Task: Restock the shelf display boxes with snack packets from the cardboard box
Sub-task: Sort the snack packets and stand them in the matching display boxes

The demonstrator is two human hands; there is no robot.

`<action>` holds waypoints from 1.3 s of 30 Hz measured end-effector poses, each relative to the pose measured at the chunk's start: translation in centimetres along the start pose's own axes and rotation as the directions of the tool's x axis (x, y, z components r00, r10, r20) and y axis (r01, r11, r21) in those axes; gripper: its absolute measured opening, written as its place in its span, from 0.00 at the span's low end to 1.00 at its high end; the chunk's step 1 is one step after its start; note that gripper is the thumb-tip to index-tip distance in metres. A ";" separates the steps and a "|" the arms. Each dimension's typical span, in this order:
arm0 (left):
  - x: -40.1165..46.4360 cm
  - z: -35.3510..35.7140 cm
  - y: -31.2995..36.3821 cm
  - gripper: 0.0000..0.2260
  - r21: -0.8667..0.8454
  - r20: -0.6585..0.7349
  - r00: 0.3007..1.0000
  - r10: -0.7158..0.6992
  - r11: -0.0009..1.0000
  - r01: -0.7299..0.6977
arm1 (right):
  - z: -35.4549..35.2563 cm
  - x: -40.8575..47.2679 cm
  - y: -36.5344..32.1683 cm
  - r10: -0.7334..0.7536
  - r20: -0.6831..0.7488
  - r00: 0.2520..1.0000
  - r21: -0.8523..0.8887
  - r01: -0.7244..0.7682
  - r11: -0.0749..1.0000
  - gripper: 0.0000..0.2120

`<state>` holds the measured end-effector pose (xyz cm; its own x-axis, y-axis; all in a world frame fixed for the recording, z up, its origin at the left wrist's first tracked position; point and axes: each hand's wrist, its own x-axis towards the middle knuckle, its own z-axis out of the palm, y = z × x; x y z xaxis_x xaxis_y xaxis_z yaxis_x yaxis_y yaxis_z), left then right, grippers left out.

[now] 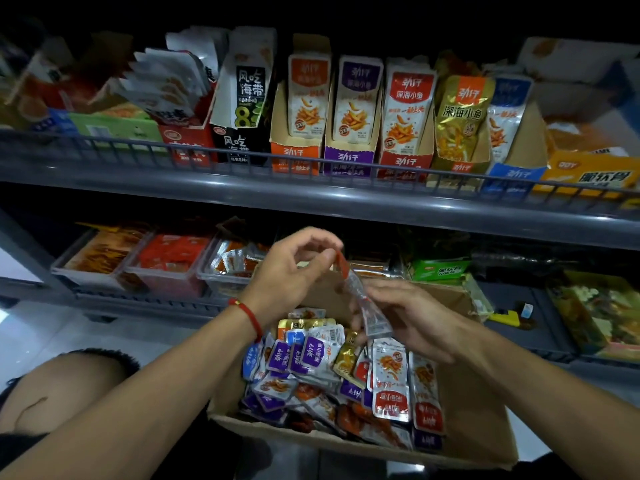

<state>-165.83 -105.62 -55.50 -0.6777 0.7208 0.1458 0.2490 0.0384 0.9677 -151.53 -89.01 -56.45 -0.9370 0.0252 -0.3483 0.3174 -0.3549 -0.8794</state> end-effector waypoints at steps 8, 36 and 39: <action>-2.8 3.3 1.8 0.17 -0.510 0.188 0.835 -0.517 0.675 0.532 | 1.5 0.1 -1.8 -0.216 -0.365 0.906 -0.128 0.181 0.975 0.12; 5.4 -6.1 5.4 0.05 0.132 -0.406 0.888 0.214 0.976 -0.175 | 4.9 6.1 -25.5 -0.730 -0.182 0.659 -0.864 0.247 0.438 0.02; 5.8 -6.2 4.9 0.14 0.630 -0.257 0.835 0.486 0.740 -0.237 | 5.4 8.6 -27.9 -0.805 -0.073 0.589 -0.968 0.151 0.199 0.10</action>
<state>-172.85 -105.51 -48.61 -0.6228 0.4424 0.6453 0.7805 0.2937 0.5519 -169.23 -83.89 -33.14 -0.7967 0.3691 0.4786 0.0628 0.8381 -0.5418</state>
